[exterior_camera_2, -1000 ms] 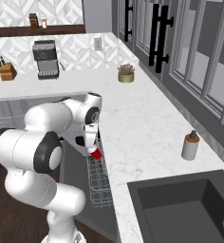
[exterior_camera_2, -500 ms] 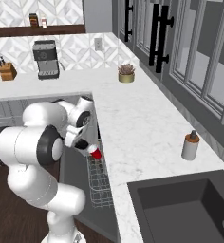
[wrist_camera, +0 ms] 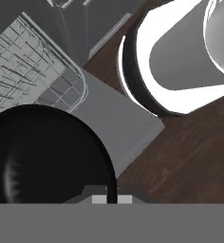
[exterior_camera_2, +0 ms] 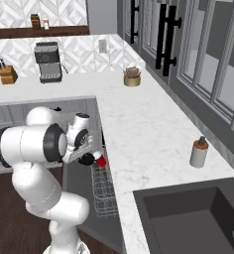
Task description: Pick up the cup and bowl from the counter, place them in the dishwasher, and close the dishwasher door.
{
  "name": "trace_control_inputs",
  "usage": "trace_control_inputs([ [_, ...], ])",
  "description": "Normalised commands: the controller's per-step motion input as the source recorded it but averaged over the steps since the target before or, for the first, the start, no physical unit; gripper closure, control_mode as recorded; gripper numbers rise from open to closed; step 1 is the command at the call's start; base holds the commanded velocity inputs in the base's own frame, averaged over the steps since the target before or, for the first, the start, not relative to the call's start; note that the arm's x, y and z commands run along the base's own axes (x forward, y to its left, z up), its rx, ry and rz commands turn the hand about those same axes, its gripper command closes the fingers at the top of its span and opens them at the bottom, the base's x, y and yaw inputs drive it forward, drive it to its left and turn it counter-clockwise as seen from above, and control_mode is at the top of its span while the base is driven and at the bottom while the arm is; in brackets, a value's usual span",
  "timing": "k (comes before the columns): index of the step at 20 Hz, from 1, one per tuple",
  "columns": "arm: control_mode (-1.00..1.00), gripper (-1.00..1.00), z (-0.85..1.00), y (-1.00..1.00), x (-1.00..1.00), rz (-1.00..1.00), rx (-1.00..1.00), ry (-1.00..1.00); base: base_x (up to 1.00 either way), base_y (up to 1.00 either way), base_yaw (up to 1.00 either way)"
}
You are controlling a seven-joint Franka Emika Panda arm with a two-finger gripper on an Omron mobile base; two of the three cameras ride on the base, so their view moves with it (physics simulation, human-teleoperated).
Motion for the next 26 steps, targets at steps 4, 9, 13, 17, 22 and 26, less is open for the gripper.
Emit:
trace_control_inputs([
  [4, -1.0, 1.0, -0.6, 0.0, 0.33, -0.14, -0.16, 0.0, 0.0, 0.0, 0.0],
  [9, -1.0, 1.0, -0.42, -0.03, 0.32, -0.09, -0.11, 0.09, 0.0, 0.0, 0.0],
  [13, -1.0, 1.0, -0.36, -0.16, 0.34, -0.05, -0.07, 0.05, 0.0, 0.0, 0.0],
  [17, -1.0, 1.0, -0.31, -0.09, 0.35, -0.05, -0.05, 0.01, 0.0, 0.0, 0.0],
  [22, -1.0, 1.0, -0.36, 0.0, 0.37, -0.05, -0.08, 0.0, 0.0, 0.0, 0.0],
  [26, -1.0, 1.0, -0.45, 0.0, 0.26, -0.03, -0.06, 0.0, 0.0, 0.0, 0.0],
])
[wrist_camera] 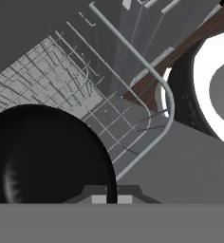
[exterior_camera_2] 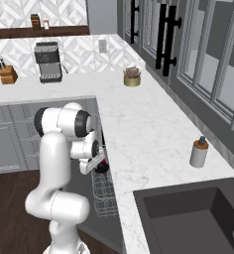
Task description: Pick up the cup and bowl from the counter, place them in the dishwasher, and close the dishwasher door.
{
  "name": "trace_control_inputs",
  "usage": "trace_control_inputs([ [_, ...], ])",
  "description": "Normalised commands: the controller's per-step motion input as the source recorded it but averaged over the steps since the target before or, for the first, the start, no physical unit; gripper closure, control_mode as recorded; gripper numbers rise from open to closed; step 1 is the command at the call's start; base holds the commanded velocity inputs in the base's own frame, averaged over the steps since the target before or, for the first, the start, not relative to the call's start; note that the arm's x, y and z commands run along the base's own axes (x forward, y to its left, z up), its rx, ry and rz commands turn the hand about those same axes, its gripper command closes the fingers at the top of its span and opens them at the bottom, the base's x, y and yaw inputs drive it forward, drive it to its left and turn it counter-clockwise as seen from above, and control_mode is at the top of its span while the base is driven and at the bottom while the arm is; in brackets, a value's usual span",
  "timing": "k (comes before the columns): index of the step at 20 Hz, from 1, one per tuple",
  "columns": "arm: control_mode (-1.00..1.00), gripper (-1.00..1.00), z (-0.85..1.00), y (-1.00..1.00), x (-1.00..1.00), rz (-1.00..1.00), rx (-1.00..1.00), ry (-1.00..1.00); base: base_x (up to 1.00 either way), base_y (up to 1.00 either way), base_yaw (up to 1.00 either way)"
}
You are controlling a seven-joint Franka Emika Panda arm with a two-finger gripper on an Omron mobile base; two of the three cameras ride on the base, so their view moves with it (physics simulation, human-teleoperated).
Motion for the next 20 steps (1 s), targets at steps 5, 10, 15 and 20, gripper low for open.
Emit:
trace_control_inputs([
  [5, -1.0, 1.0, -0.56, 0.01, 0.26, -0.04, -0.09, 0.0, 0.0, 0.0, 0.0],
  [10, -1.0, 1.0, -0.64, 0.24, 0.2, -0.04, -0.12, 0.0, 0.0, 0.0, 0.0],
  [15, -1.0, 1.0, -0.65, 0.39, 0.15, -0.02, -0.11, 0.0, 0.0, 0.0, 0.0],
  [20, -1.0, 1.0, -0.66, 0.33, 0.03, 0.0, -0.08, 0.0, 0.0, 0.0, 0.0],
])
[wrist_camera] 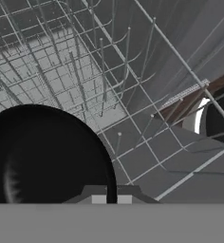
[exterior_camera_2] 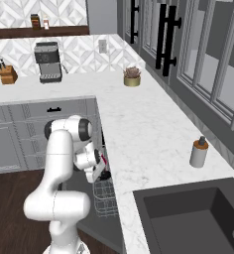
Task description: Pick up the cup and bowl from the counter, place them in the dishwasher, and close the dishwasher door.
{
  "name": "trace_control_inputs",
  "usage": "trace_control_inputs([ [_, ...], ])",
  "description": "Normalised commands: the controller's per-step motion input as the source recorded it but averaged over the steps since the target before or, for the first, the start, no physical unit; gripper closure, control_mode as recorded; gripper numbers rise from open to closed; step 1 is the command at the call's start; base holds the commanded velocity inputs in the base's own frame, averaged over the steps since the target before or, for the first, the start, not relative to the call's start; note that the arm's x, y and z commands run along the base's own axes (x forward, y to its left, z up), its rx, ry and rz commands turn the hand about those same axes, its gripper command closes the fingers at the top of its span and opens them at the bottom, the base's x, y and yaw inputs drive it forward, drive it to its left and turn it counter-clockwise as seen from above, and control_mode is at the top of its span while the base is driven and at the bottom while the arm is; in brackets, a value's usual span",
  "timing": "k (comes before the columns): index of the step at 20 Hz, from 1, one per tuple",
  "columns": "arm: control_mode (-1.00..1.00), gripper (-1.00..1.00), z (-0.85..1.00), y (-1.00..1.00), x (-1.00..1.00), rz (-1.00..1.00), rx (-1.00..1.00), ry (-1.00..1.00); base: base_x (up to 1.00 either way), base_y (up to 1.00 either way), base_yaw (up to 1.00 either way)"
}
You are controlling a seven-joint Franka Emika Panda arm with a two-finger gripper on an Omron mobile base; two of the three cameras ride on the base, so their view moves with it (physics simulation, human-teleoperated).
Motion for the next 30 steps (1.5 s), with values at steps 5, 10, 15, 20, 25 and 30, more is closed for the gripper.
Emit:
trace_control_inputs([
  [5, -1.0, 1.0, -0.59, 0.3, 0.0, 0.0, -0.03, 0.01, 0.0, 0.0, 0.0],
  [10, -1.0, -1.0, -0.52, 0.54, -0.05, 0.0, 0.0, 0.01, 0.0, 0.0, 0.0],
  [15, -1.0, -1.0, -0.01, 0.35, -0.24, -0.03, 0.0, -0.04, 0.0, 0.0, 0.0],
  [20, -1.0, -1.0, 0.72, 0.2, -0.54, -0.05, 0.0, -0.17, 0.0, 0.0, 0.0],
  [25, -1.0, -1.0, 1.0, 0.37, -0.57, -0.02, 0.0, -0.11, 0.0, 0.0, 0.0],
  [30, -1.0, -1.0, 1.0, 0.57, -0.71, -0.16, 0.01, -0.28, 0.0, 0.0, 0.0],
])
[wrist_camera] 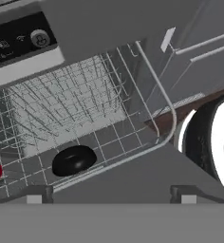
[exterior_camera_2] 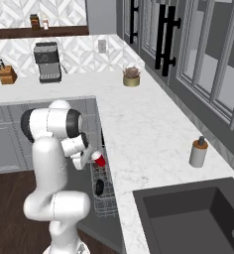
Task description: Pick up the cup and bowl from the counter, place them in the dishwasher, and close the dishwasher door.
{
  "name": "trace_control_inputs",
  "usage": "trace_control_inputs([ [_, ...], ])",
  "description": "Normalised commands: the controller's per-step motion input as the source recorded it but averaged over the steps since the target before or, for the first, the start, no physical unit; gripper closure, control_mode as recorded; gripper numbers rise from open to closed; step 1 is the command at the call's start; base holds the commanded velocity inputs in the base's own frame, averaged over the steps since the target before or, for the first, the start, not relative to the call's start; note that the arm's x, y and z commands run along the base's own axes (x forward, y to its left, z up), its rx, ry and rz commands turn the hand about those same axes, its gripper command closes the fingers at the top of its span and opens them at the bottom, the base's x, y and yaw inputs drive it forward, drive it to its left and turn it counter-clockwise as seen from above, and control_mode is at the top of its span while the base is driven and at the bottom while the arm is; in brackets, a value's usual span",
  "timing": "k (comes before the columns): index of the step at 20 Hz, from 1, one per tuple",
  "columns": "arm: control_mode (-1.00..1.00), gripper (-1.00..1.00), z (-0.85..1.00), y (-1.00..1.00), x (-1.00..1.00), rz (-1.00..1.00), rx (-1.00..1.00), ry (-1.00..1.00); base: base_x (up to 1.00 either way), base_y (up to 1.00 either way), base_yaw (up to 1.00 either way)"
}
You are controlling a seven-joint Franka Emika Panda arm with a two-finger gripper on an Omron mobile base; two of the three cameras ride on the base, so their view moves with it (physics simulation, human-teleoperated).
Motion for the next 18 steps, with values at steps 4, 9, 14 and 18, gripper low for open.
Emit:
trace_control_inputs([
  [4, -1.0, -1.0, 1.0, 0.24, -0.6, -0.33, 0.09, -0.2, 0.0, 0.0, 0.0],
  [9, -1.0, -1.0, 1.0, 0.47, -0.66, -0.05, 0.03, -0.23, 0.0, 0.0, 0.0],
  [14, -1.0, -1.0, 0.93, 0.57, -0.79, 0.03, 0.0, -0.16, 0.0, 0.0, 0.0],
  [18, -1.0, -1.0, 0.7, 0.66, -0.71, 0.01, 0.0, -0.09, 0.0, 0.0, 0.0],
])
